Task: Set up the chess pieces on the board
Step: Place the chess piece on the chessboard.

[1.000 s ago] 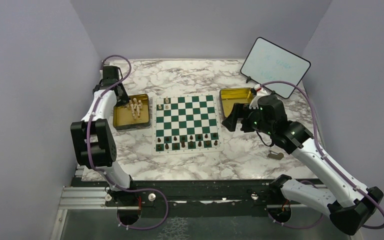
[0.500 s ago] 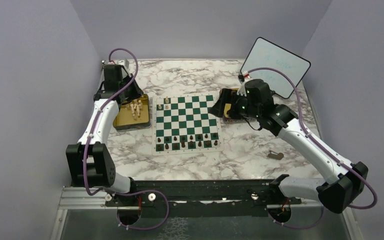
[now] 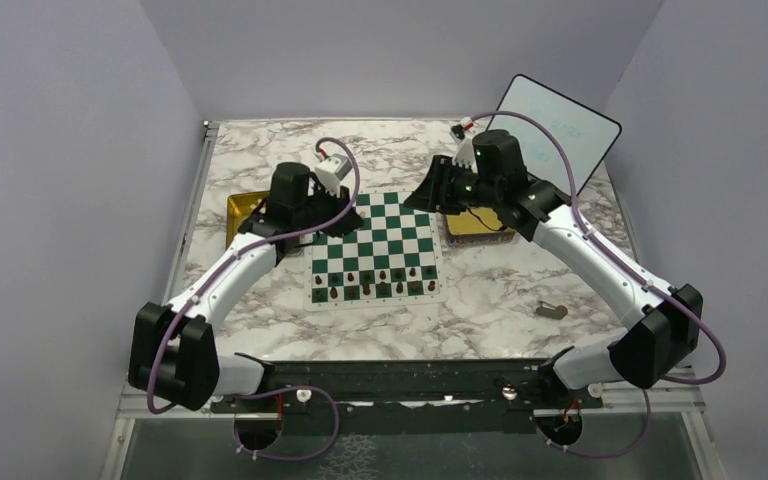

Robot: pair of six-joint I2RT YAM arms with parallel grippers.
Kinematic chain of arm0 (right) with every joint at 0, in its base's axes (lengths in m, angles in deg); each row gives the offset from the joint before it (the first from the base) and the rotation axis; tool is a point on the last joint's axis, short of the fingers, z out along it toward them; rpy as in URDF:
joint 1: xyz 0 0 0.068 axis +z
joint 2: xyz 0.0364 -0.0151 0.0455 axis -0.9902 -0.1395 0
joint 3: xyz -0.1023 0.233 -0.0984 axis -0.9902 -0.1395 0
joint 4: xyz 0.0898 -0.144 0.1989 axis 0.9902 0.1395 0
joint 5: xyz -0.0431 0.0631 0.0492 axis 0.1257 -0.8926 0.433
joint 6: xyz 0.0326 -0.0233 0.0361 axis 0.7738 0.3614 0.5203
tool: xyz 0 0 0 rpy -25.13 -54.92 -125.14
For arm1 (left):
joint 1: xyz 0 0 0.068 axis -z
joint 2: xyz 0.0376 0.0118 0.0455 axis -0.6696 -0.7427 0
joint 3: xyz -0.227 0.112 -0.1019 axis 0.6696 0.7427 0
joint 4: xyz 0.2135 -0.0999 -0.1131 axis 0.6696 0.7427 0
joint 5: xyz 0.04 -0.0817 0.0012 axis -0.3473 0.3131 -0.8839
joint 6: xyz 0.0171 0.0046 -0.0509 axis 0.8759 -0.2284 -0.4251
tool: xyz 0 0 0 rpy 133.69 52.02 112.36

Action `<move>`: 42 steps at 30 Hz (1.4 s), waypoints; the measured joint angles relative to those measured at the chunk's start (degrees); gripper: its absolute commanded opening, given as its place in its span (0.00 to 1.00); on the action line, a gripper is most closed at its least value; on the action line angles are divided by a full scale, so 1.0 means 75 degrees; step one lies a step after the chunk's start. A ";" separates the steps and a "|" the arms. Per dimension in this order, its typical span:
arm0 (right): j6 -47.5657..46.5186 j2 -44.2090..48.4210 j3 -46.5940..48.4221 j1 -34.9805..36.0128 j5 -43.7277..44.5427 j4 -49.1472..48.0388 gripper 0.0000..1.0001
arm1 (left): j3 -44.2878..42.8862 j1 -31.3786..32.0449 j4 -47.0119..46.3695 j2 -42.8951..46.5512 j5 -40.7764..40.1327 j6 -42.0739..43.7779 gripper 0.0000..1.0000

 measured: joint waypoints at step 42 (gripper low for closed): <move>0.0341 -0.2014 0.0527 0.0239 -0.2725 -0.0842 0.25 | 0.1498 0.0723 -0.2209 0.1370 0.1935 0.2014 0.08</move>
